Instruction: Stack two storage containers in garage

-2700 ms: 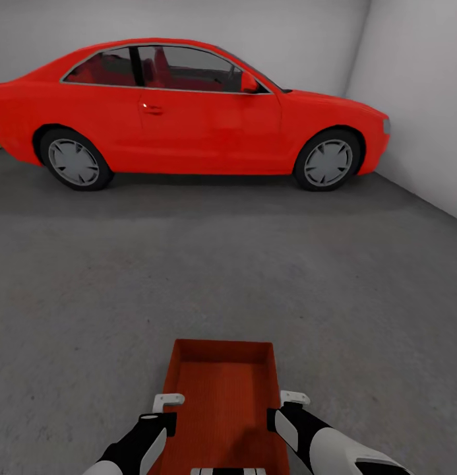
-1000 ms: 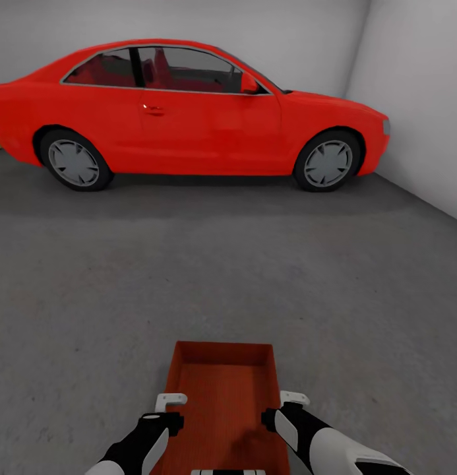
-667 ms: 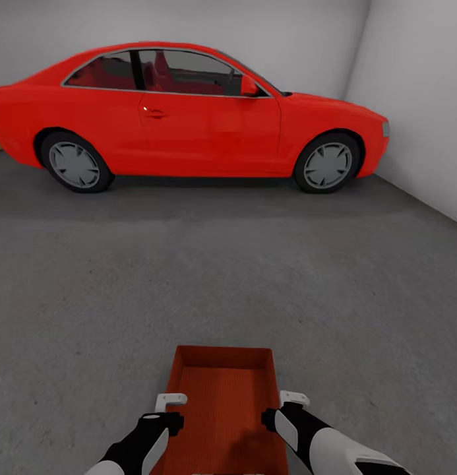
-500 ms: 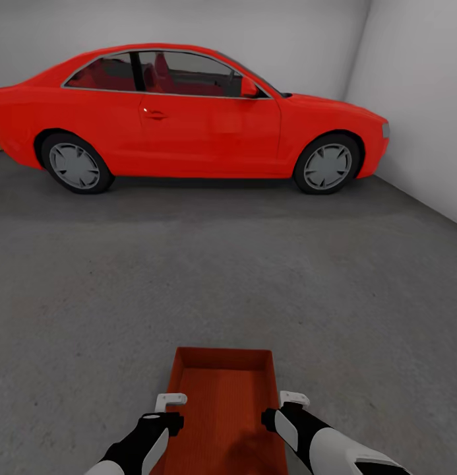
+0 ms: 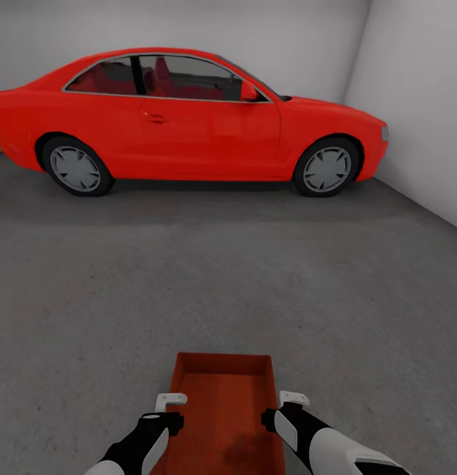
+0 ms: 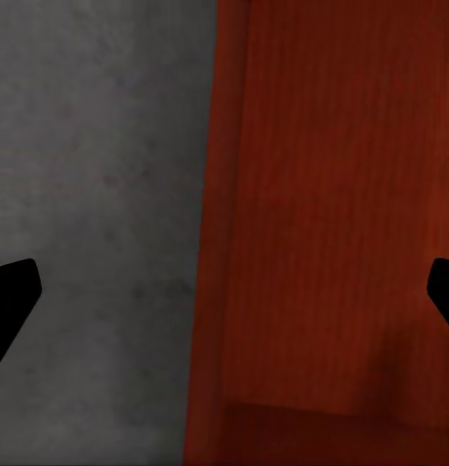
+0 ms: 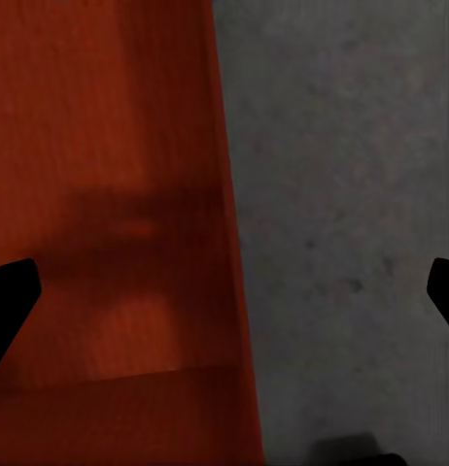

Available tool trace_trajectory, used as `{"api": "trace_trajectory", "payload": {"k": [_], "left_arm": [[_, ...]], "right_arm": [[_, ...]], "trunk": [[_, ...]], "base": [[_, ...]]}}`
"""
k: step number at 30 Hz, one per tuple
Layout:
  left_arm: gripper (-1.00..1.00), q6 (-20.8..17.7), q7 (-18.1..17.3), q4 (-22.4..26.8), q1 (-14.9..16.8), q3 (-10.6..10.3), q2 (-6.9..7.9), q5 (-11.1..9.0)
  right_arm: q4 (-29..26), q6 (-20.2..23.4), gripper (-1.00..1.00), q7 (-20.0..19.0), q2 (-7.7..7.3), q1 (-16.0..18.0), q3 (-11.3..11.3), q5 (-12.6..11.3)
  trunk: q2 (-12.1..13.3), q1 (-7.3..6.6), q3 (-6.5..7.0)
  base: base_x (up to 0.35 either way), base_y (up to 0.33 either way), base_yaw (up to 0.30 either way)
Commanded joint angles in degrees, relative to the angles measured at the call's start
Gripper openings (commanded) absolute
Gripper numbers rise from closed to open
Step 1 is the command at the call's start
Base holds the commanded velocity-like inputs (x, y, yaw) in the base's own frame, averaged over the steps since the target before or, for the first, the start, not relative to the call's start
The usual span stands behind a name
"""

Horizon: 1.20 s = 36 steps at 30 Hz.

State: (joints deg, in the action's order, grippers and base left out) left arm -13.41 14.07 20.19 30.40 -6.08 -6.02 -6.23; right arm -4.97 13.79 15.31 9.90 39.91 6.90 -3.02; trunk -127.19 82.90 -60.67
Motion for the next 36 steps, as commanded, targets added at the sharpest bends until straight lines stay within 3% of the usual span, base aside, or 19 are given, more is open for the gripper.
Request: {"api": "trace_trajectory", "payload": {"k": [1, 19, 27, 36], "left_arm": [[1.0, -0.3, 0.4, 0.1, 0.0, -0.5, 0.04, -0.6], [1.0, -0.3, 0.5, 0.2, 0.0, -0.5, 0.09, -0.5], [1.0, -0.7, 0.7, 1.1, 0.0, -0.4, 0.53, -0.5], [1.0, -0.4, 0.6, 2.1, 0.0, -0.4, 0.78, -0.5]], "right_arm": [[-0.1, 0.2, 1.0, 0.2, 0.03, 0.0, 0.2, -0.3], [-0.3, 0.2, 1.0, 0.1, 0.07, 0.0, -0.3, -0.1], [-0.3, -3.5, 1.0, 0.1, 0.06, 0.0, -9.3, -0.1], [-0.4, -7.6, 1.0, 0.1, -0.29, 0.0, -10.9, 0.0]], "trunk": [[0.4, -0.23, 0.14], [7.6, -4.19, 3.37], [10.8, -5.94, 4.81], [14.4, -7.92, 6.42]], "base": [[0.0, 0.0, 0.0], [0.0, 0.0, 0.0], [0.0, 0.0, 0.0], [0.0, 0.0, 0.0]]}}
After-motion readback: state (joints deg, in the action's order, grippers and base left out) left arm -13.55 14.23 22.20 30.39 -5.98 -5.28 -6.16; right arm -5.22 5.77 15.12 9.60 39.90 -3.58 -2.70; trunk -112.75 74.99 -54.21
